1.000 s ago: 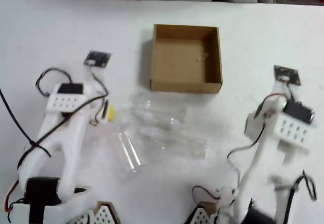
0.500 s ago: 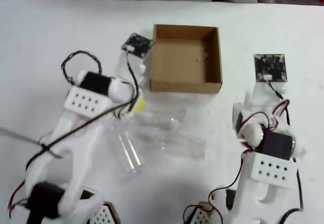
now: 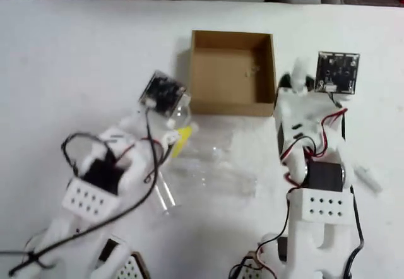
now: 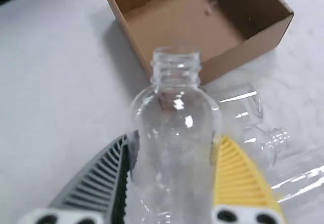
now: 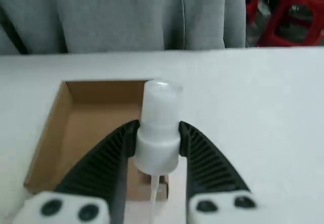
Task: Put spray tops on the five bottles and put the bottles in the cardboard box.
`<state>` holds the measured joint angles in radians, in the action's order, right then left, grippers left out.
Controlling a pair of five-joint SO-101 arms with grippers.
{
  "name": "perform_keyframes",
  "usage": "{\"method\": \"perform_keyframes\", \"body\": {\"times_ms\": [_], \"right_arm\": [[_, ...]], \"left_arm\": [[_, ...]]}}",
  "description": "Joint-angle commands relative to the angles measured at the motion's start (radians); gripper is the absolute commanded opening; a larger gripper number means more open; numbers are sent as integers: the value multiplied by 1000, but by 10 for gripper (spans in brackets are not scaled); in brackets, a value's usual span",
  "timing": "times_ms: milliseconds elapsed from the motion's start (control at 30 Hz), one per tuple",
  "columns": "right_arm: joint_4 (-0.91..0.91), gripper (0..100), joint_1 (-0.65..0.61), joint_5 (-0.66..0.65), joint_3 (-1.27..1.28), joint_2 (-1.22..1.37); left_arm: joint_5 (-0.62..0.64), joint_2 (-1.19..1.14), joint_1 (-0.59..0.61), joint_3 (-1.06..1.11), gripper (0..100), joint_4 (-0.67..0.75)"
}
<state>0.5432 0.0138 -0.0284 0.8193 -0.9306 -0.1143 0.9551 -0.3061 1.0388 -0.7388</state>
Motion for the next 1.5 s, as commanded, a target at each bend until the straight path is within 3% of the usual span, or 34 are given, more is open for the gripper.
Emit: {"method": "perform_keyframes", "body": {"times_ms": [0,167,533,633,733,867,1467], "right_arm": [[-157,16,-54,15,-20,-18],[-245,16,-180,17,-120,-18],[-246,16,-496,17,-368,-15],[-237,16,-542,17,-431,15],[-196,15,-558,80,-485,45],[-125,15,-553,192,-503,45],[-117,15,-562,264,-394,36]], "left_arm": [[0,159,-7,46,20,74],[0,274,-7,77,20,86],[5,414,-1,347,20,373],[95,463,1,413,20,427],[172,513,-4,465,20,466],[176,573,-5,503,20,466],[175,673,-53,603,20,465]]}}
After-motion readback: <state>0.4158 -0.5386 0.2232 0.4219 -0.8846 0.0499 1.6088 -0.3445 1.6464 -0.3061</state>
